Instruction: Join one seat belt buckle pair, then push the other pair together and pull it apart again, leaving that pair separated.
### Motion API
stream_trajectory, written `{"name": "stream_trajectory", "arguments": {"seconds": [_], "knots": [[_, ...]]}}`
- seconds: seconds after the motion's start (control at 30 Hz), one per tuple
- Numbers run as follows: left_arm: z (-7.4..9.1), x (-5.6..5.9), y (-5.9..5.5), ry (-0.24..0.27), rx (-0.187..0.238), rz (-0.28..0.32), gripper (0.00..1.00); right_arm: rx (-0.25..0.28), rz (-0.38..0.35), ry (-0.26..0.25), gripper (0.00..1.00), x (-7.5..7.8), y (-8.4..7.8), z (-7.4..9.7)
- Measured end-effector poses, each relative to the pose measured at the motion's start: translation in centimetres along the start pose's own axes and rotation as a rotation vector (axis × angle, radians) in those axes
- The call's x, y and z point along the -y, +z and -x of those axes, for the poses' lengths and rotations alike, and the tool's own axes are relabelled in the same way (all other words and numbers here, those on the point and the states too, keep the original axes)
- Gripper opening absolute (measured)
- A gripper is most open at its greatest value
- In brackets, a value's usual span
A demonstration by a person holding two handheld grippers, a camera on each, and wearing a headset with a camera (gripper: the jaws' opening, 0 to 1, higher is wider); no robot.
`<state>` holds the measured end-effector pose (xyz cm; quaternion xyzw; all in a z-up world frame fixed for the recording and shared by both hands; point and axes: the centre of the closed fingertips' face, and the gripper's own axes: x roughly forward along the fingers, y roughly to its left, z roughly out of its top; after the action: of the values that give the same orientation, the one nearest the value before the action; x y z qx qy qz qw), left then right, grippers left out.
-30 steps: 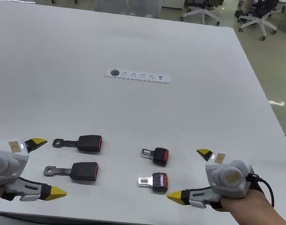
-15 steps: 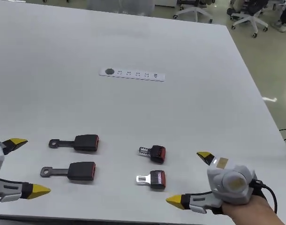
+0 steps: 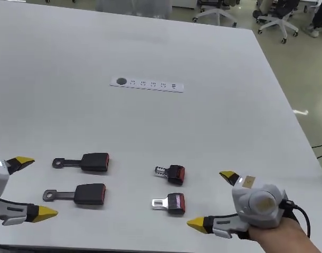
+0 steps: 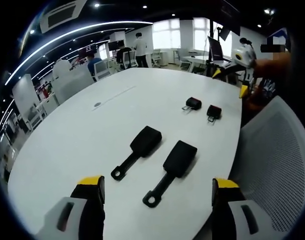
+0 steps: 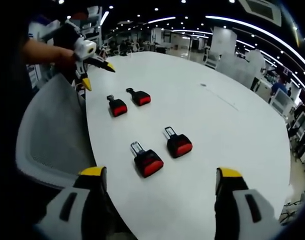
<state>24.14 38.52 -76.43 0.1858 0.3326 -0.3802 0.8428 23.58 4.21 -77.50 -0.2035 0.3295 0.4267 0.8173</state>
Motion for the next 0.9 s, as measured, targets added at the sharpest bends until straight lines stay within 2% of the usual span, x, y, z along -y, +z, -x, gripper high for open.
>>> {"name": "stream_trajectory", "arguments": {"seconds": [0.03,0.13,0.23,0.3,0.4,0.47,0.5,0.6,0.67,0.73,0.9], "knots": [[-0.1,-0.1,0.0,-0.005,-0.006,-0.005,0.88,-0.020,0.013,0.006,0.87,-0.1,-0.3,0.0],[-0.4,-0.2,0.3,-0.010,-0.016,-0.034,0.88,-0.027,0.026,0.014,0.87,-0.2,-0.2,-0.1],[-0.9,0.1,0.7,-0.037,-0.021,-0.102,0.83,-0.037,0.048,0.023,0.84,0.1,-0.1,-0.3],[-1.3,0.3,0.7,-0.047,-0.029,-0.100,0.80,-0.042,0.050,0.032,0.78,0.5,0.1,-0.5],[-1.9,0.6,1.0,-0.066,-0.032,-0.132,0.78,-0.039,0.057,0.028,0.69,0.8,0.6,-0.7],[-2.4,0.7,0.8,-0.084,-0.049,-0.160,0.77,-0.041,0.067,0.033,0.66,0.9,0.6,-1.0],[-2.7,0.8,0.7,-0.091,-0.059,-0.176,0.77,-0.046,0.074,0.042,0.65,0.8,0.5,-1.2],[-3.6,0.9,0.9,-0.104,-0.067,-0.169,0.70,-0.064,0.105,0.063,0.62,0.6,0.1,-1.7],[-4.4,1.2,1.1,-0.120,-0.077,-0.183,0.64,-0.077,0.120,0.113,0.55,-0.2,0.0,-2.0],[-5.2,1.7,1.4,-0.143,-0.085,-0.207,0.65,-0.087,0.142,0.109,0.52,-0.1,0.0,-2.4],[-6.6,2.8,1.4,-0.204,-0.131,-0.309,0.63,-0.117,0.176,0.154,0.51,-0.7,0.0,-3.4]]}}
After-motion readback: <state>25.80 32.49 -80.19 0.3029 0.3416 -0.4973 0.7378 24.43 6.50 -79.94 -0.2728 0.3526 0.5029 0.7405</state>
